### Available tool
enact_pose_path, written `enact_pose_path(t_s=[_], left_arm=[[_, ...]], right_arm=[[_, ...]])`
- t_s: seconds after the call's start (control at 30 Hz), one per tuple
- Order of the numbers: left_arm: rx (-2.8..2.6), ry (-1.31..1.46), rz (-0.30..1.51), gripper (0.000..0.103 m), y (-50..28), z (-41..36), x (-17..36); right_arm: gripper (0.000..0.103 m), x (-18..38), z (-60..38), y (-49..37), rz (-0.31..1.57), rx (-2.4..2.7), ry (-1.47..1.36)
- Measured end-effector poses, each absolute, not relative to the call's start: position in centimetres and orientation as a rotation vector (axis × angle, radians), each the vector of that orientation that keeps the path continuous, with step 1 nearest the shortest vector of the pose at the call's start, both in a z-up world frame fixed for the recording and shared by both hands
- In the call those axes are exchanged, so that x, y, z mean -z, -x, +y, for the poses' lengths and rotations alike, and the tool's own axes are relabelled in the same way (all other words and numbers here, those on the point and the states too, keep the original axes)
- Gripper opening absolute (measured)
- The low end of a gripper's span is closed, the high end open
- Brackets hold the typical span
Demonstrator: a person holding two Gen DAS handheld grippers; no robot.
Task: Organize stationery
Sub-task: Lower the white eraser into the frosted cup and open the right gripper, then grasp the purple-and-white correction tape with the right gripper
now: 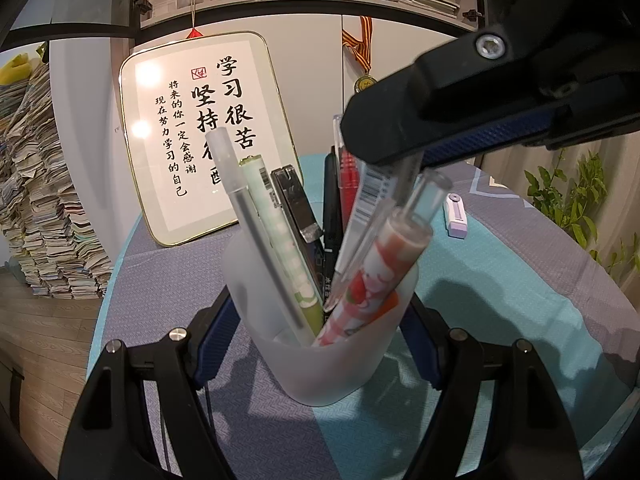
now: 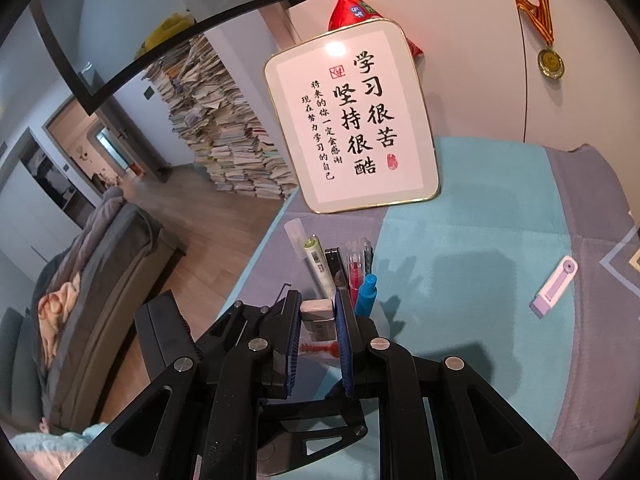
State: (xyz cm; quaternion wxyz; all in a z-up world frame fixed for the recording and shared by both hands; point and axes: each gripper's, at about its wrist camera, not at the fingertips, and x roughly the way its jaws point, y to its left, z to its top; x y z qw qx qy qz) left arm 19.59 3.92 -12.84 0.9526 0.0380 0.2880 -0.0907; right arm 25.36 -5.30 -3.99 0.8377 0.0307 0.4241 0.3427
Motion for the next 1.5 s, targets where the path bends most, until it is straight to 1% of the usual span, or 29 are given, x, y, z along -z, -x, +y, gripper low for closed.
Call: enact_pose_path(t_s=[0.47, 0.8, 0.83, 0.87, 0.9, 0.93, 0.97, 1.33, 1.5], left_arm=[[0.184, -0.078, 0.585, 0.076, -19.6, 4.0, 12.8], [0.183, -0.078, 0.584, 0.075, -19.6, 4.0, 12.8], [0.184, -0.078, 0.584, 0.075, -19.6, 4.0, 12.8], [0.183, -0.078, 0.583, 0.075, -19.6, 4.0, 12.8], [0.183, -0.079, 0.583, 0.075, -19.6, 4.0, 12.8], [0.183, -0.08, 0.582, 0.075, -19.6, 4.0, 12.7], [0.183, -0.08, 0.582, 0.075, -19.6, 4.1, 12.7], [0.183, -0.081, 0.583, 0.075, -19.6, 4.1, 12.6], [0.182, -0.081, 0.582, 0.075, -19.6, 4.2, 12.6]], right_arm=[[0.019, 4.1, -5.6, -25.1, 0.892, -0.724, -0.084], [0.019, 2.6, -9.8, -25.5, 0.816, -0.6, -0.162], [0.021, 2.6, -10.5, -25.8, 0.813, -0.56, -0.17], [0.028, 2.7, -11.2, -26.2, 0.813, -0.522, -0.177], [0.034, 2.9, -12.1, -26.5, 0.813, -0.465, -0.192], [0.042, 3.2, -13.0, -26.9, 0.812, -0.417, -0.213], [0.045, 3.4, -13.8, -27.2, 0.811, -0.379, -0.232], [0.045, 9.1, -18.9, -31.2, 0.96, -0.111, -0.308], [0.046, 10.4, -20.2, -33.8, 1.0, -0.068, -0.323]])
